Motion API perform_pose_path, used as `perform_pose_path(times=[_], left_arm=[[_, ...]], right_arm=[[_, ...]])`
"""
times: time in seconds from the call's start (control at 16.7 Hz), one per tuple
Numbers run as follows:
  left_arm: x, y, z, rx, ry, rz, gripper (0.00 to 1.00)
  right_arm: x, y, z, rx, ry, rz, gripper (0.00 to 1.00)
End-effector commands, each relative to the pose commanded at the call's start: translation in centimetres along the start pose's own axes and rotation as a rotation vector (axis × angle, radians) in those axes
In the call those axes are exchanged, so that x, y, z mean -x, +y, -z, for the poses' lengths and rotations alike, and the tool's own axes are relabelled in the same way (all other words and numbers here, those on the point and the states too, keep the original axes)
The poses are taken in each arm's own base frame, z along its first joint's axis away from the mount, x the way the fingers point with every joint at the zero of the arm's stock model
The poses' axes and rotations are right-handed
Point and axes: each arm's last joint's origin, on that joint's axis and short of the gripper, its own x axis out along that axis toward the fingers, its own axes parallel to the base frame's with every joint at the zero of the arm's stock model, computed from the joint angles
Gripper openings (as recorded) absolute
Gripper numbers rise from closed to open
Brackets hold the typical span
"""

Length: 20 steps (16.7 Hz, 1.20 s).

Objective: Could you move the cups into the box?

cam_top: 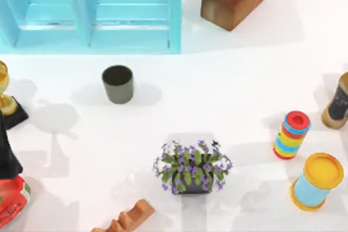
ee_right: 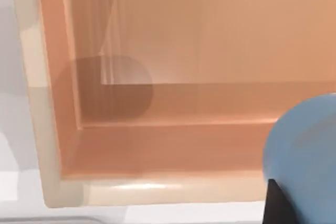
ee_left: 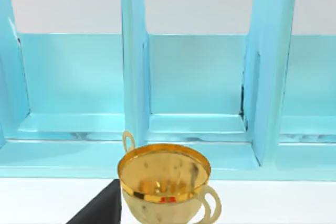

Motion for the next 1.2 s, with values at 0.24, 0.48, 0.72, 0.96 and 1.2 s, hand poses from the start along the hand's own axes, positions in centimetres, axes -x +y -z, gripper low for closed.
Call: perform_pose_path(times=[0.24,0.48,0.72,0.96,1.2], left_arm=[[0.0,0.0,0.0,0.000,0.000,0.000,1.00],[0.0,0.0,0.0,0.000,0.000,0.000,1.00],[0.0,0.0,0.0,0.000,0.000,0.000,1.00],[0.0,0.0,0.0,0.000,0.000,0.000,1.00],[0.0,0.0,0.0,0.000,0.000,0.000,1.00]], right_arm=[[-3.3,-0.5,-0.1,-0.003,-0.011,0.006,0.00],[-6.0,-0.7,0.1,0.002,-0.004,0.002,0.00],[-6.0,-0.7,0.1,0.002,-0.004,0.002,0.08],[-6.0,-0.7,0.1,0.002,-0.004,0.002,0.38],[-6.0,-0.7,0.1,0.002,-0.004,0.002,0.68]])
